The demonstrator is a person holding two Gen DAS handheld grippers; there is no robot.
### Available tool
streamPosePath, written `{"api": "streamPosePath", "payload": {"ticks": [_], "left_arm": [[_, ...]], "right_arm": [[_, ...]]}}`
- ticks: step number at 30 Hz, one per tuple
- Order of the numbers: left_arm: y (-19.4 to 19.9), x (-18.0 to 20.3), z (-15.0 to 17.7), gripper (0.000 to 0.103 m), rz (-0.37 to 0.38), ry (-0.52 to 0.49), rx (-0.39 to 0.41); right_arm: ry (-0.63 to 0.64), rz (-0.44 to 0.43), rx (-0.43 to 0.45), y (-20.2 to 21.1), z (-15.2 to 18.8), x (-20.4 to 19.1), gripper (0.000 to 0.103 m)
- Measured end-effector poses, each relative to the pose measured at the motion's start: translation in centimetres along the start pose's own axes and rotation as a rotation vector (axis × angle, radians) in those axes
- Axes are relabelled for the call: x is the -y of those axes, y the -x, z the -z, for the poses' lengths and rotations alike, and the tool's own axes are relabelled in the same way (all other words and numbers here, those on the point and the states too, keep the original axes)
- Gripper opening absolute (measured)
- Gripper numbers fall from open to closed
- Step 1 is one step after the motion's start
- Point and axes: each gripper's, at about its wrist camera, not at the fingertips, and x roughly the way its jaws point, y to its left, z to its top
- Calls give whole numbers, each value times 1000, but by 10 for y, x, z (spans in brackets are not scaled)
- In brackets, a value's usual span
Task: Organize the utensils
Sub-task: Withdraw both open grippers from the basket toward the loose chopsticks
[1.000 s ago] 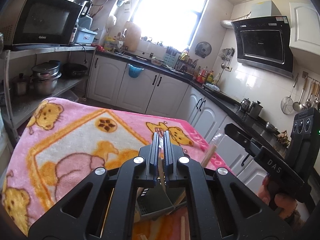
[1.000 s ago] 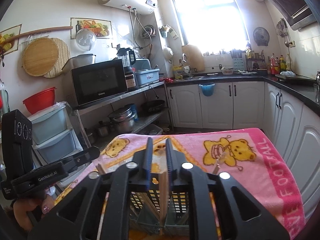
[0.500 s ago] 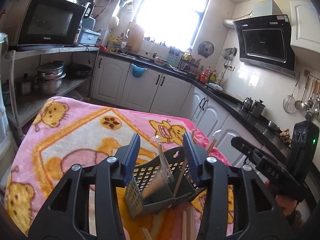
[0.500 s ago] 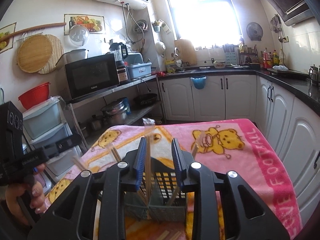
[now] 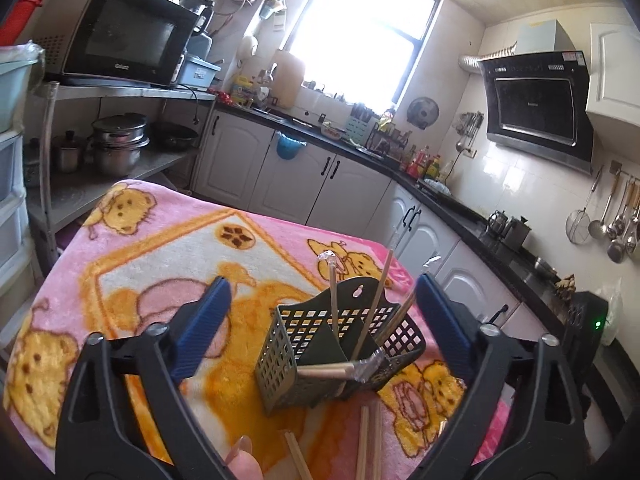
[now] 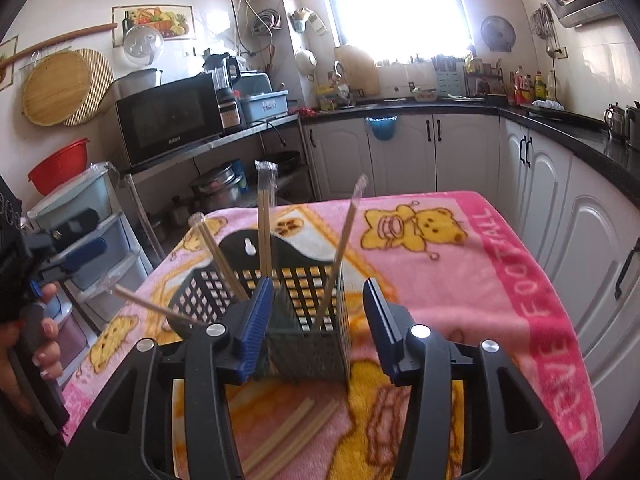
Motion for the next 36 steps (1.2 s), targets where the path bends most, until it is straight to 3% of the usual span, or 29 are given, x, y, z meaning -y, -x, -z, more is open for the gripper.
{"api": "streamPosePath", "payload": {"ticks": [19,36], "left_arm": [[32,-7,30,93,-27,36,-18],[37,-15,84,93,-60,34,-134]], "right_arm": [[43,-4,-34,30,24,-16,59],[71,-7,-94,29,55,-23,61]]}}
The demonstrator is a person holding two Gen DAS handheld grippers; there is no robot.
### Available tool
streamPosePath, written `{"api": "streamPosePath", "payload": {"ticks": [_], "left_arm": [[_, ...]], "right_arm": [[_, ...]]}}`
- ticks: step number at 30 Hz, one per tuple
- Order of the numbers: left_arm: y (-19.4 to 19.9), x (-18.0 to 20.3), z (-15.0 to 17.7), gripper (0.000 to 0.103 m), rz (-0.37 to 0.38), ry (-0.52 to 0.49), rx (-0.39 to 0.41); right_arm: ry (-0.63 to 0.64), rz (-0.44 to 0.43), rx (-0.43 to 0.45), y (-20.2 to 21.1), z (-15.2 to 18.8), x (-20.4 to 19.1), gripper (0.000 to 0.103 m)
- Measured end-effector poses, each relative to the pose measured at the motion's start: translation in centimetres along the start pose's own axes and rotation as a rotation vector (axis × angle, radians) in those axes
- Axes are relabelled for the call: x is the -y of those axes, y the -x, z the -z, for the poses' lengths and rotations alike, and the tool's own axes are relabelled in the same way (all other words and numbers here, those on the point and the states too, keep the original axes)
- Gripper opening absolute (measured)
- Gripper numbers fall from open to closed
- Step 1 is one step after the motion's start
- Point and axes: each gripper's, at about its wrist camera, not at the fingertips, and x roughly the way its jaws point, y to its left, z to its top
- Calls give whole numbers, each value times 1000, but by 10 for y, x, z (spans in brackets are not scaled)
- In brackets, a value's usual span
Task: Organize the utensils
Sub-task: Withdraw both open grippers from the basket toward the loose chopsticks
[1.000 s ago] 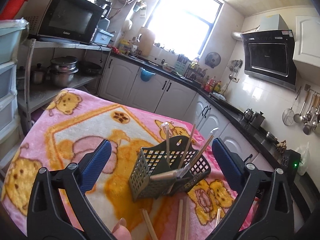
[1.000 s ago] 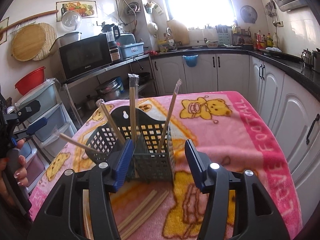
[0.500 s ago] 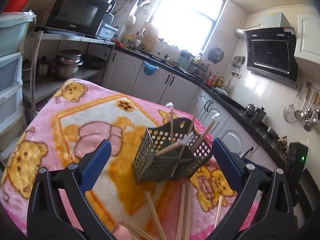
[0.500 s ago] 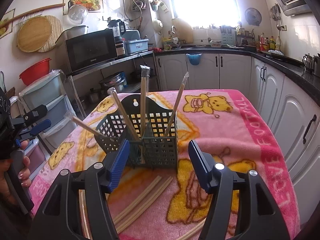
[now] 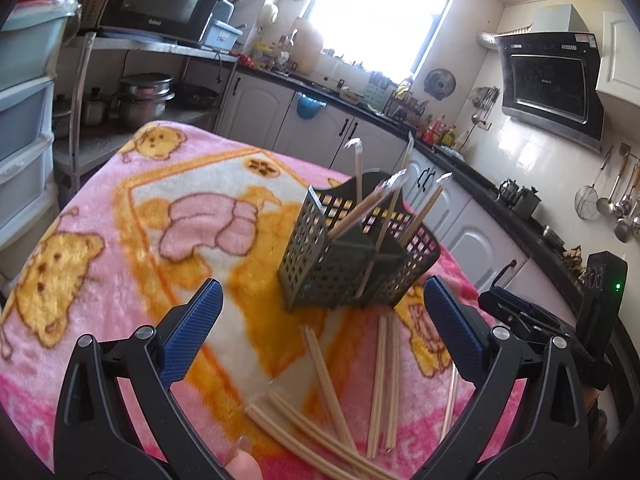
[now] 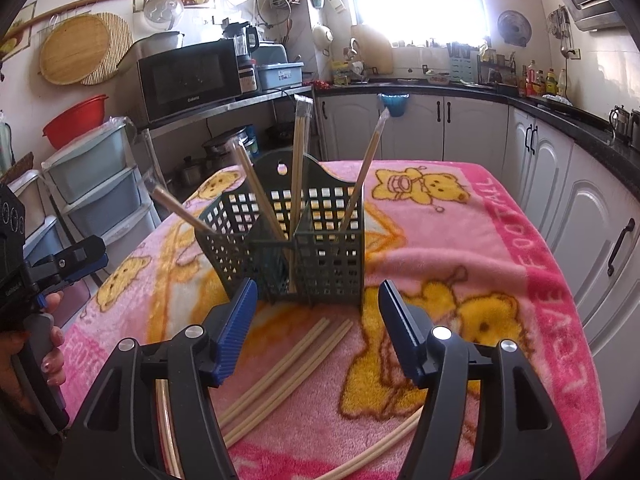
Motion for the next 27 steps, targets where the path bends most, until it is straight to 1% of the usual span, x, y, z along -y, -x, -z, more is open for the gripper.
{"api": "streamPosePath", "payload": {"ticks": [6,11,20,27], "left_arm": [[1,-8,15,93,-26,21,-30],[-2,-13,28,93,-25,46,-63],[1,-28,47,93,-66,69,-105],[-4,-41,60,93,-68,110,-158]], "right_arm": [[0,-4,-32,-5,11,3,61],[3,0,-64,-11,19,7,61],[9,3,-107,-21,32,9,62],[23,0,-137,-28,38,8,62]]}}
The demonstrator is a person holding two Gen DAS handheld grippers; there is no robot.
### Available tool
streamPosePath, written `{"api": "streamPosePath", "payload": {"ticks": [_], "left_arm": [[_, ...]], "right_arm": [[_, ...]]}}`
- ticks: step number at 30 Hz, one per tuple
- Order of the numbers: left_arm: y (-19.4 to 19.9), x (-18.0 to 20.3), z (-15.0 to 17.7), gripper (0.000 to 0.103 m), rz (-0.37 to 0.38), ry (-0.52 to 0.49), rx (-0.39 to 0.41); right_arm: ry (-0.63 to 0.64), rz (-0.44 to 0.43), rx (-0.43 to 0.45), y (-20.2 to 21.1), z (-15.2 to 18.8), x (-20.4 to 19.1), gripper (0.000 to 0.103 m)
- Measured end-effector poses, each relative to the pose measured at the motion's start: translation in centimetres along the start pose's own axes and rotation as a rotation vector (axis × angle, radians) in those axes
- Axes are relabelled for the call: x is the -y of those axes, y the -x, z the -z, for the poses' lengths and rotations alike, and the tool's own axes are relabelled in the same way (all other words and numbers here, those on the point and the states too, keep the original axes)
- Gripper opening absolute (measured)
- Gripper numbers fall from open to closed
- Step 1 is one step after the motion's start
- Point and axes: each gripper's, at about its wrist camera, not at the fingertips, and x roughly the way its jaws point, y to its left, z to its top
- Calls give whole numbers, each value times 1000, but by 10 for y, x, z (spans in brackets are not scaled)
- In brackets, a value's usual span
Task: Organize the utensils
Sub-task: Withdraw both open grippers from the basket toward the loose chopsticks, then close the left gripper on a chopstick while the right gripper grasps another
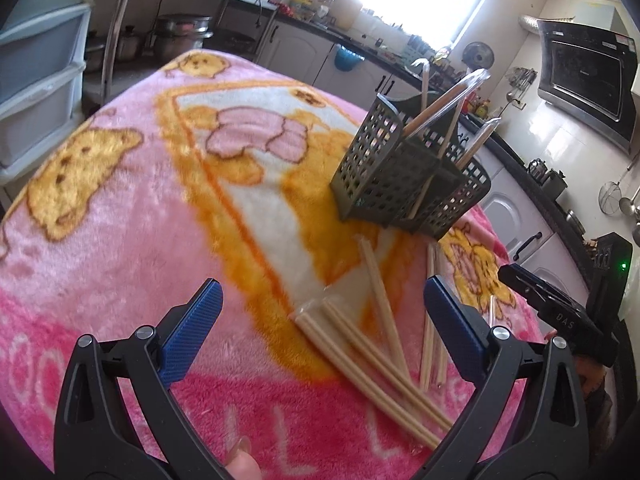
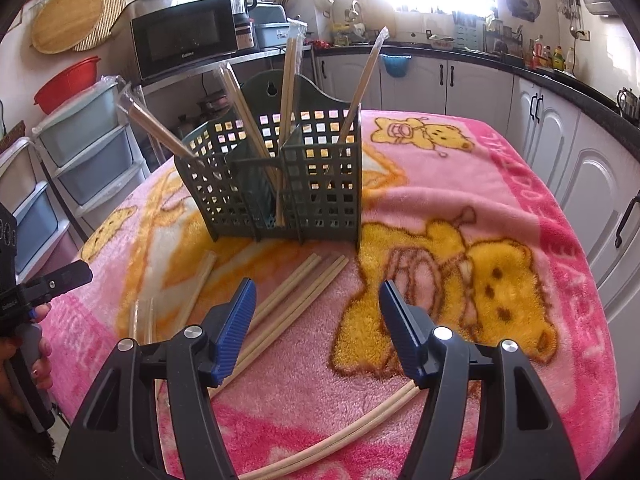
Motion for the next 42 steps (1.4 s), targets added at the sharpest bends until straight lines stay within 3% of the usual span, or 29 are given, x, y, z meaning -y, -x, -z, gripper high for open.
{"api": "streamPosePath", "payload": {"ticks": [3,11,16,23,28,31,42], "left_arm": [[-3,-2,5,91,-2,1,-20],[-16,2,22,52,35,-13,-100],[-28,-1,25,39,20,17,-154],[-41,-9,16,35,15,55,-173],[-47,-16,12,12,-12,55,-170],[-48,-23,11,10,-4,64,-171],[-39,-27,10,8,-18,48,-160]], "right_arm": [[2,-4,-14,-3,3,0,62],[1,-5,-41,-12,10,0,62],[-9,-8,-56,-18,12,2,62],[-33,6,-76,-32,7,9,62],[-67,36,-122,-54,-1,17,61],[-107,43,-136,-69,-8,23,60],[-155,48,-174,-101,-25,36,35]]}}
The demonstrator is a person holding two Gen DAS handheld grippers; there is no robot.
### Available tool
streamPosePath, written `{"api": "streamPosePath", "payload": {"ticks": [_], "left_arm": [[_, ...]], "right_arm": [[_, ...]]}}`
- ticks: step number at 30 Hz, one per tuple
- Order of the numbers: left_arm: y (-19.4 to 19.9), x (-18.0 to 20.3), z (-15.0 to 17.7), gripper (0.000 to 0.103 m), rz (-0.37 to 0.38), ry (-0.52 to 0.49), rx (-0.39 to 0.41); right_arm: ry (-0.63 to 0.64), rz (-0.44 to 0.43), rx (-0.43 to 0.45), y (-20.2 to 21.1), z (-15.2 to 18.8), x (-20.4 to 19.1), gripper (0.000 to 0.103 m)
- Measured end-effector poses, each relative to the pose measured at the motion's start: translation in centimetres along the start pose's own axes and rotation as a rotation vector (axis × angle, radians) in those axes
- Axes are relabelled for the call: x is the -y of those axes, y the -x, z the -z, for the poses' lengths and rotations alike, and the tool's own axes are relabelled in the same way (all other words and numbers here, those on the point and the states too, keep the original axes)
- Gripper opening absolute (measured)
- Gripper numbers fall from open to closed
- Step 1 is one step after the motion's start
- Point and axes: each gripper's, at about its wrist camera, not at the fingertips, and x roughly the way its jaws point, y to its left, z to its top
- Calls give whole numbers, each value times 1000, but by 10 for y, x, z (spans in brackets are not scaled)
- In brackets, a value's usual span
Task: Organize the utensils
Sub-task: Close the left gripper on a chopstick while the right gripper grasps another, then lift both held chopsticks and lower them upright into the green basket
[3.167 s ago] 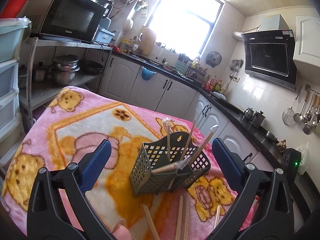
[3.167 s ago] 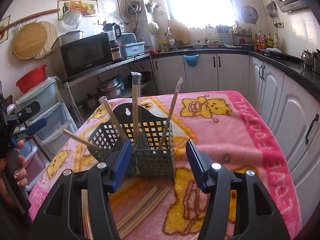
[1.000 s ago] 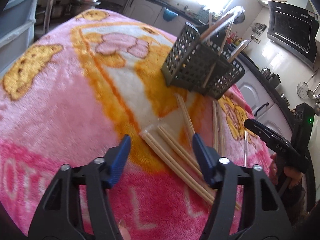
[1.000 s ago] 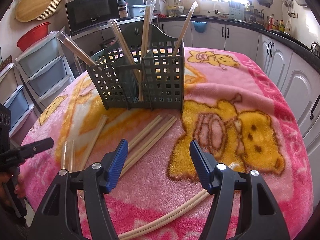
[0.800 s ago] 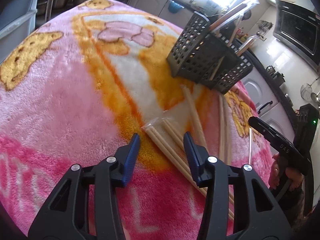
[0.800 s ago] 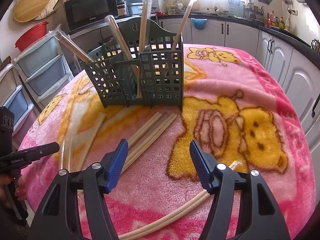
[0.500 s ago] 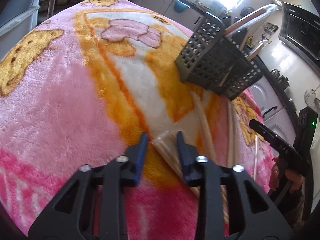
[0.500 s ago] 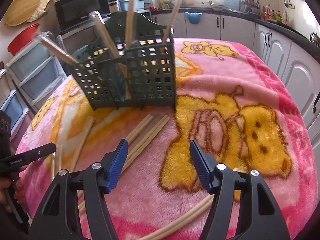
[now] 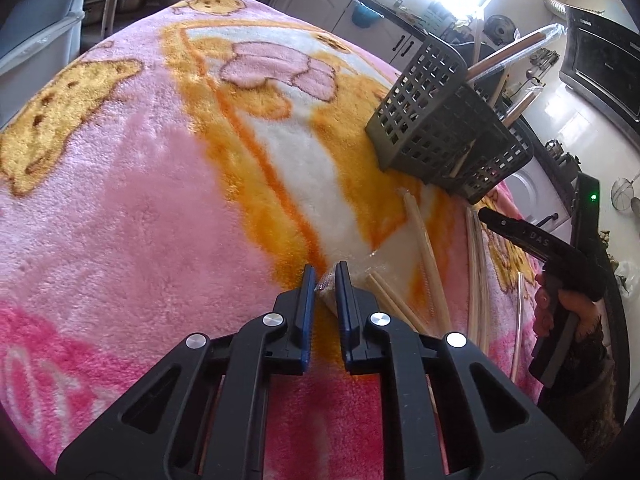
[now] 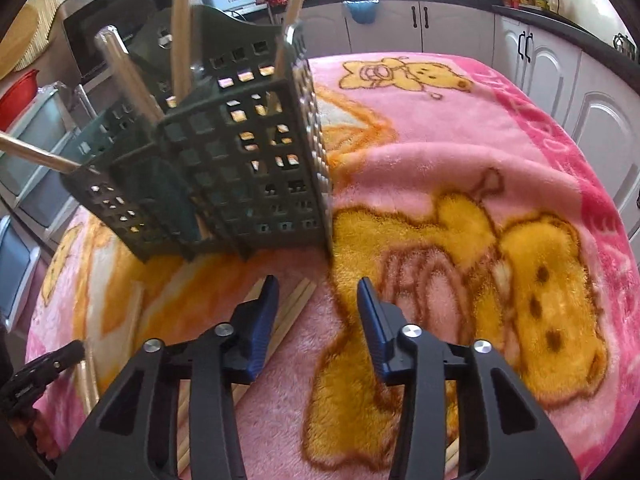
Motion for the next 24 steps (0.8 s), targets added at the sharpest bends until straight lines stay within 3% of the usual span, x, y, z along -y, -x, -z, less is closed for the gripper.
{"api": "streamPosePath", "payload": {"ticks": [7,10,11,14,24], "left_arm": [[4,-9,-2,8,-19,17,10],[2,-9,-3,8,-23,18,12],[2,-9,-4,8,-26,16,12],[-1,-9,-5,8,-24,24,12],[-6,-15,-11,3,7,20,7]], "right_arm": [[-29,-16,-11,-12,-5,7,33],[0,-2,-6,-13,-5,3,22],[9,-8,-6,-13,-4,2,13],[25,2,7,-10,-3,3,9],[-43,3,86,27,8,33,6]]}}
